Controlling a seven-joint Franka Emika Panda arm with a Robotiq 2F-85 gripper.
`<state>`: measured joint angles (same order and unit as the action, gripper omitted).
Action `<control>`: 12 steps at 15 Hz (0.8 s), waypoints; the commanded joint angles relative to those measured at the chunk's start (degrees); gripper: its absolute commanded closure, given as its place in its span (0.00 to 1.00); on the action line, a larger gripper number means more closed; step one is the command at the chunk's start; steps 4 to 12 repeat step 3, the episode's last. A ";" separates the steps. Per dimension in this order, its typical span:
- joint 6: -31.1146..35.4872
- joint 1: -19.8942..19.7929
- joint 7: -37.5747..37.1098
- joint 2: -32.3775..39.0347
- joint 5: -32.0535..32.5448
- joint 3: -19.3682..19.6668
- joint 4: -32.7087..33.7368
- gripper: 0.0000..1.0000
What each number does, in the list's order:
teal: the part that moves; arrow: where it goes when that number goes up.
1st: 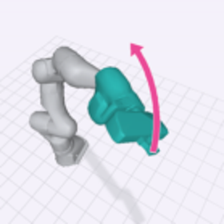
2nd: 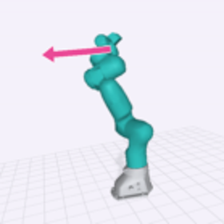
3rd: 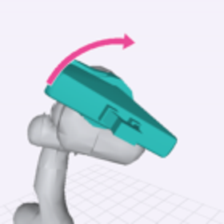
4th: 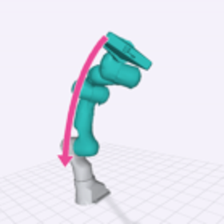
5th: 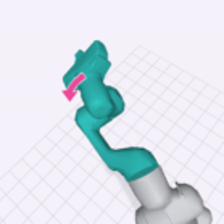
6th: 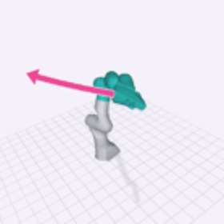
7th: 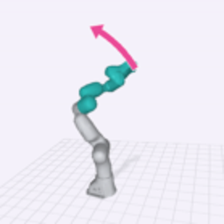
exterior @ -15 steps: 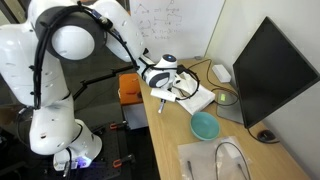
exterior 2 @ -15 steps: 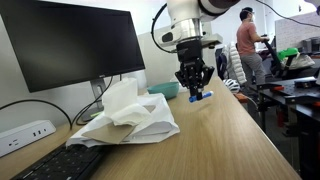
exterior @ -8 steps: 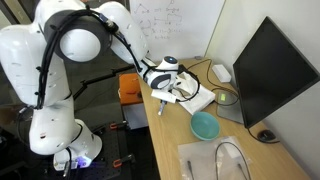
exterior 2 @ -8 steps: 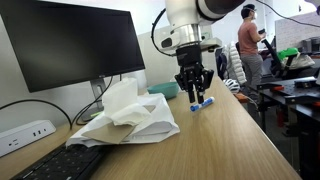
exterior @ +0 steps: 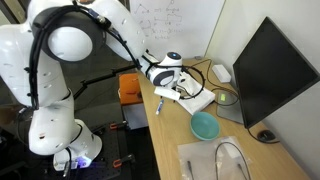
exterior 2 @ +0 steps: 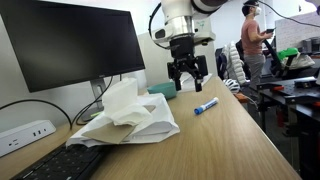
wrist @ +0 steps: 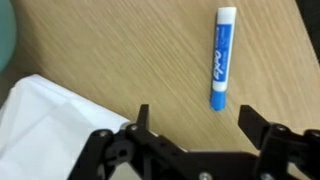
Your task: Pick up the marker from the bowl and put it on the table
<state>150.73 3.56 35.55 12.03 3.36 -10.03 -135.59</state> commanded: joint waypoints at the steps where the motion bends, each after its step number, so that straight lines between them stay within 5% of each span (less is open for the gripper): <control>1: -5.07 -1.25 0.15 -5.43 -3.02 -0.65 -0.27 0.00; 12: -6.08 -1.23 1.03 -8.18 -4.93 0.10 -0.58 0.00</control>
